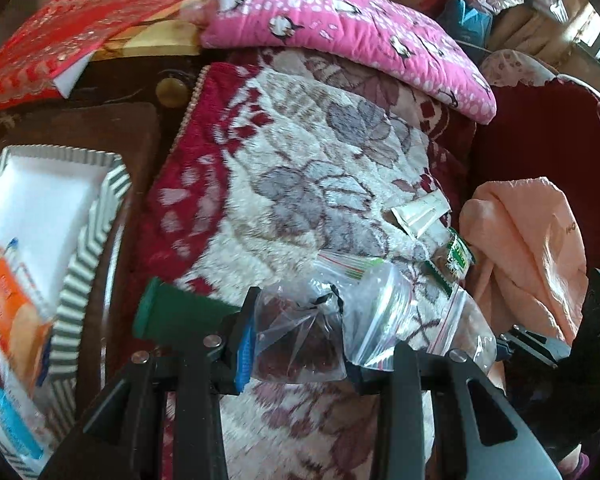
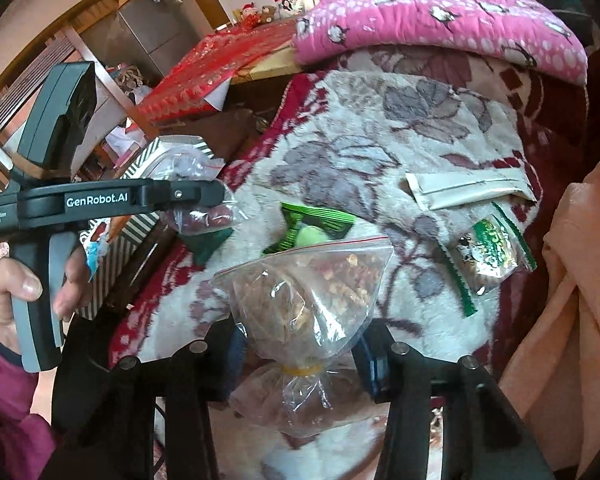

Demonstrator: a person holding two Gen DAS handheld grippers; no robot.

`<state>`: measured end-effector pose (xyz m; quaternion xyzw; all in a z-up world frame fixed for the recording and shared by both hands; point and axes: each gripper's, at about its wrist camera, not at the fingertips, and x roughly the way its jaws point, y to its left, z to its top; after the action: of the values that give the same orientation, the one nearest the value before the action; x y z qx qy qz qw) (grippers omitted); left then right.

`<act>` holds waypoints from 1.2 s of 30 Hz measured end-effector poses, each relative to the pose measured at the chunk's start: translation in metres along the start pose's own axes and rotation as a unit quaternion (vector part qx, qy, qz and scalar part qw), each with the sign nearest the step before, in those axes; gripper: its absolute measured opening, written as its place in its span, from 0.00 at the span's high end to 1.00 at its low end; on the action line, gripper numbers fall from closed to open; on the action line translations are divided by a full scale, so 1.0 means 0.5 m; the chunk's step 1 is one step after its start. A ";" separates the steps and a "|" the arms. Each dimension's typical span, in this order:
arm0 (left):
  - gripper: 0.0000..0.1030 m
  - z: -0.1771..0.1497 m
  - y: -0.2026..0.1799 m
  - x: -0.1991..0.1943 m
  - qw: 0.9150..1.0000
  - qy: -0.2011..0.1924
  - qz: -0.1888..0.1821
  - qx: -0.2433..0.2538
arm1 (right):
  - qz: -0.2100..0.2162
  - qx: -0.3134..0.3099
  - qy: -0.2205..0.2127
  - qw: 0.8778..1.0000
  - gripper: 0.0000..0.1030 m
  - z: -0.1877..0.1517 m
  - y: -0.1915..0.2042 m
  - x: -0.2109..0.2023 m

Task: Organize snacks
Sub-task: 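Carry both clear bags over the white tray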

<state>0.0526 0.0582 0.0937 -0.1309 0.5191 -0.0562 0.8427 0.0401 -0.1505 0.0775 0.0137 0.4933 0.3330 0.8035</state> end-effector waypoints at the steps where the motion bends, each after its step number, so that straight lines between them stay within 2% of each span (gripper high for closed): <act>1: 0.66 -0.004 0.004 -0.007 1.000 -0.002 0.001 -0.002 | -0.001 -0.002 -0.001 1.000 0.51 0.002 0.006 0.001; 9: 0.66 -0.041 0.034 -0.051 1.000 -0.012 0.003 -0.014 | 0.002 -0.016 -0.003 1.000 0.51 0.001 0.054 -0.005; 25: 0.66 -0.082 0.099 -0.127 0.997 -0.047 0.058 -0.020 | 0.016 -0.054 0.006 0.998 0.51 0.034 0.158 0.028; 36: 0.66 -0.092 0.170 -0.168 0.993 -0.064 0.083 -0.047 | 0.028 -0.085 0.021 0.996 0.51 0.056 0.230 0.068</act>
<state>-0.0302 0.1516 0.1228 -0.1299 0.4755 0.0472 0.8688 0.0125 -0.0340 0.1056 -0.0481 0.4797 0.3959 0.7816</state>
